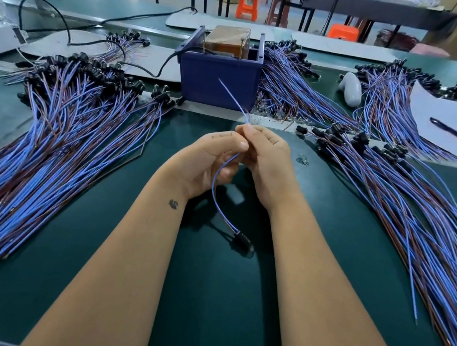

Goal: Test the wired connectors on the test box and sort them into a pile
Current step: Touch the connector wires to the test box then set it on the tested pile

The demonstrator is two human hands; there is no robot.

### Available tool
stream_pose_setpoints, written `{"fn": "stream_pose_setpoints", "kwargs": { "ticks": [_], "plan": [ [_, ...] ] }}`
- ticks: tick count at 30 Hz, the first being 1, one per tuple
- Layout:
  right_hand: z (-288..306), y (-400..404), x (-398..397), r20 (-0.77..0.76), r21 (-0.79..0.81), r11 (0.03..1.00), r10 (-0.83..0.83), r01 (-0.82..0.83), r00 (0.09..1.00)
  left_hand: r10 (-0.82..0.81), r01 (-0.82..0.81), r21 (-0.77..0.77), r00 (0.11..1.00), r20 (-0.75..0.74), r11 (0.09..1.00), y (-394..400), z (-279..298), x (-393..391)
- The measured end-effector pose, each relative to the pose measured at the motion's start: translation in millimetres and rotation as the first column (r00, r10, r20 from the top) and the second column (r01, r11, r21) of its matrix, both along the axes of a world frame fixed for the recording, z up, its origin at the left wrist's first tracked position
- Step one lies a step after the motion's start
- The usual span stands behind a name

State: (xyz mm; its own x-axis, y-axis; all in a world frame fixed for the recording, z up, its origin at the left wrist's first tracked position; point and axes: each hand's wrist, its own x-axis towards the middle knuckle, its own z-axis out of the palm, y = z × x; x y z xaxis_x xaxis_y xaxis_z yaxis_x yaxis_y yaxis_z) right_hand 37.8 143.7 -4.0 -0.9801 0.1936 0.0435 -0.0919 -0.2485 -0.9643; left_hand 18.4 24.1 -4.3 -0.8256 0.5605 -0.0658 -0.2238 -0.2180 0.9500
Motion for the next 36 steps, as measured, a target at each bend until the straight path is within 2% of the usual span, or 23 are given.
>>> {"fn": "stream_pose_setpoints", "kwargs": {
  "ticks": [3,5,9,12,15,17,27,36],
  "plan": [
    [-1.5,2.3,-0.7,-0.004,-0.007,0.997,-0.072,0.072,0.997,0.067,-0.066,-0.031,0.997,0.048,0.997,5.8,2.0,0.1],
    [-2.9,4.6,-1.4,-0.007,0.037,0.992,-0.121,0.121,0.993,0.184,-0.181,-0.041,0.979,0.087,0.983,9.9,2.9,-0.7],
    [-5.6,6.5,-2.3,-0.03,0.123,0.983,-0.133,0.136,0.991,0.451,-0.452,-0.048,0.892,-0.037,0.891,13.7,-4.4,-6.0],
    [-6.8,0.6,-0.9,-0.064,0.264,0.961,-0.068,0.083,0.996,0.447,-0.456,-0.067,0.887,-0.116,0.888,13.9,-7.5,-8.1],
    [-11.1,-6.4,-0.7,-0.077,0.466,0.883,-0.025,0.058,0.997,0.427,-0.442,-0.092,0.893,-0.144,0.893,15.2,-7.5,-6.4],
    [-13.1,-8.0,-1.3,-0.081,0.532,0.843,-0.036,0.074,0.996,0.432,-0.45,-0.111,0.889,-0.152,0.886,14.4,-8.1,-6.9],
    [-13.4,-6.6,-2.3,-0.1,0.513,0.853,-0.054,0.098,0.994,0.433,-0.442,-0.089,0.895,-0.106,0.893,9.9,-5.4,-5.0],
    [-11.2,-3.5,-1.0,-0.092,0.366,0.927,-0.057,0.087,0.994,0.484,-0.484,-0.017,0.875,-0.022,0.875,10.4,-2.9,-7.9]
  ]
}}
